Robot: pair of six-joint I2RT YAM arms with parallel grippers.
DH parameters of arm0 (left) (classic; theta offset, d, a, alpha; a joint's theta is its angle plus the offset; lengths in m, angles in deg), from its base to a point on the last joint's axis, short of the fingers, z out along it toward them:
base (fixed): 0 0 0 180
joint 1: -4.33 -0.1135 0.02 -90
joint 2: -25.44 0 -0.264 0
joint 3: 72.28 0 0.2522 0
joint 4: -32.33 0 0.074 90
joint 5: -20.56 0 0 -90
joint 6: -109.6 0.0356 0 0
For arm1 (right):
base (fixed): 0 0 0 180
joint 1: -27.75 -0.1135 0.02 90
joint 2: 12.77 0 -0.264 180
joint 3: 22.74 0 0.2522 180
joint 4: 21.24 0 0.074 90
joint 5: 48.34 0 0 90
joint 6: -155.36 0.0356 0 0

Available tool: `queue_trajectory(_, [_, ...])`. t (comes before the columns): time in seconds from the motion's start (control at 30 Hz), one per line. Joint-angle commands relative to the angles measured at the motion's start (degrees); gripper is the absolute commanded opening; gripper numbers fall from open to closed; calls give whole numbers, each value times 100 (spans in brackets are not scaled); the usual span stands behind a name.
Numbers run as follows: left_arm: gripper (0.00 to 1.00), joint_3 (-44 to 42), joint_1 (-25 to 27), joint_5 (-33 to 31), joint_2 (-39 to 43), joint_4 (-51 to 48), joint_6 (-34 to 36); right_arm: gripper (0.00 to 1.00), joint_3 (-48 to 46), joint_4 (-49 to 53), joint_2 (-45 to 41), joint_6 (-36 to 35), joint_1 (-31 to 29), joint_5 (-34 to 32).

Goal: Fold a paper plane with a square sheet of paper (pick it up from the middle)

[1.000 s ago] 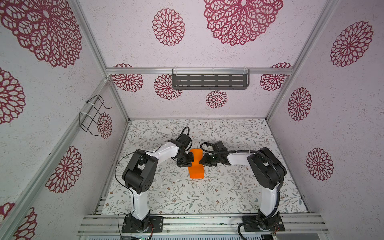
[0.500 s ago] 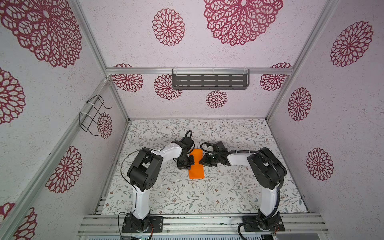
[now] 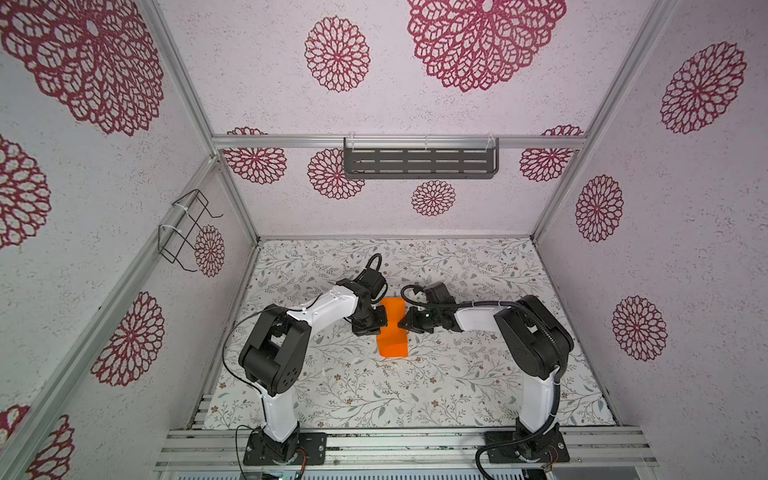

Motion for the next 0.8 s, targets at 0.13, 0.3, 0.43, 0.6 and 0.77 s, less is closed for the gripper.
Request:
queue_trajectory(0.13, [2, 113, 147, 152, -435, 41, -78, 15, -343, 995, 366, 29, 21, -691])
queue_trajectory(0.3, [1, 51, 175, -29, -521, -142, -43, 15, -352, 995, 370, 46, 38, -698])
queue_trajectory(0.43, [1, -79, 187, -316, -493, -317, -67, 15, -359, 995, 366, 55, 47, -717])
queue_trajectory(0.6, [0, -621, 231, -649, -224, -421, -150, 15, -369, 1006, 353, 49, 62, -730])
queue_trajectory(0.77, [0, -586, 231, -517, 221, -285, -175, 15, -414, 962, 328, 65, 72, -726])
